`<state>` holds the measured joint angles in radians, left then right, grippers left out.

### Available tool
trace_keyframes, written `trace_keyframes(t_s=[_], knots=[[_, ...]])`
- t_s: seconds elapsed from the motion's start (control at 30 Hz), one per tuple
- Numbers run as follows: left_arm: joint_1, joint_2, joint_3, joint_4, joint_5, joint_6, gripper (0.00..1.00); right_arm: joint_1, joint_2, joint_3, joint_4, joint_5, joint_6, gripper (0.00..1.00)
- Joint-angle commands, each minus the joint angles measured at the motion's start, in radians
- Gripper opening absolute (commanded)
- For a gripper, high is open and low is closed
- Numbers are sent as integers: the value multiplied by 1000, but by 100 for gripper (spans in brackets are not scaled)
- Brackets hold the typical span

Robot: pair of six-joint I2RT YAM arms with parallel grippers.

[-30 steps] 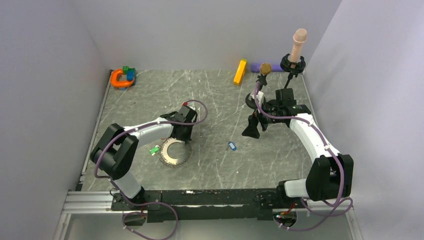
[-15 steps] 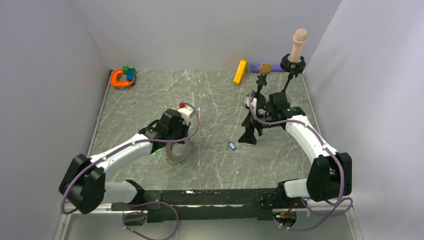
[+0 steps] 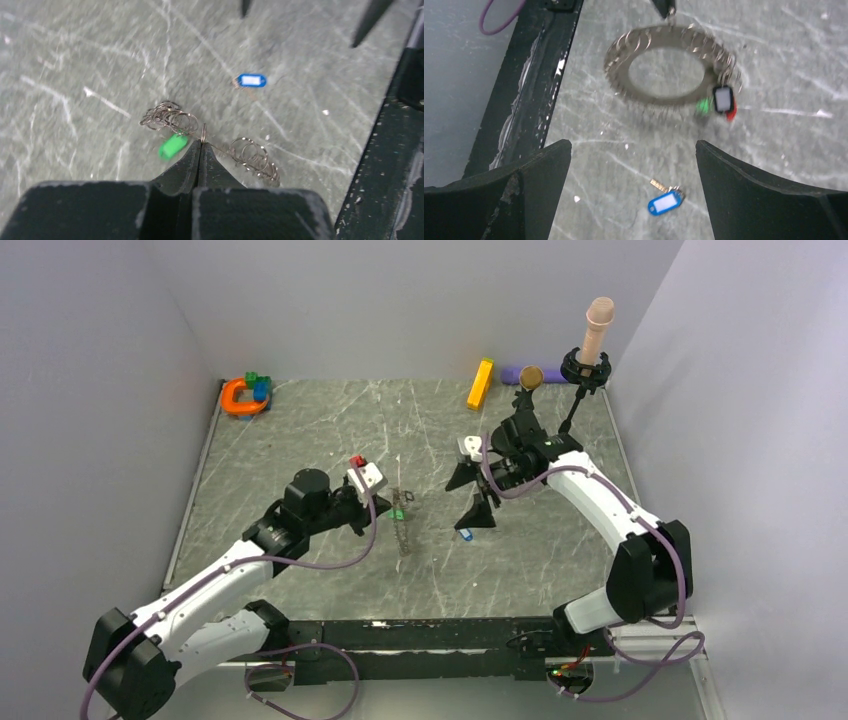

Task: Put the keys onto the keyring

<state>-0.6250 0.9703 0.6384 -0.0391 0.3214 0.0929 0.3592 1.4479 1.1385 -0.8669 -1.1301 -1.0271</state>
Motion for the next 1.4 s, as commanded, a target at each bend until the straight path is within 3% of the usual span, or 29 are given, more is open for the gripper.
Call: trace_keyframes(t_s=[0.0, 0.23, 0.53, 0.73, 0.97, 1.17, 1.37], knots=[[-1, -69, -21, 210, 212, 17, 0, 72, 27, 120, 49, -43, 40, 99], [-11, -63, -32, 298, 299, -31, 0, 150, 71, 210, 94, -47, 152, 91], [-33, -54, -40, 294, 272, -31, 0, 236, 109, 211, 130, 2, 198, 78], [-34, -75, 1, 50, 63, -14, 0, 201, 72, 141, 141, 144, 256, 82], [-34, -153, 45, -215, -146, -39, 0, 49, -11, -44, 74, 185, 109, 83], [-33, -104, 148, -400, -254, -16, 0, 65, -25, -207, 245, 360, 65, 83], [-33, 67, 125, -368, -261, -61, 0, 155, -7, -280, 441, 540, 126, 75]])
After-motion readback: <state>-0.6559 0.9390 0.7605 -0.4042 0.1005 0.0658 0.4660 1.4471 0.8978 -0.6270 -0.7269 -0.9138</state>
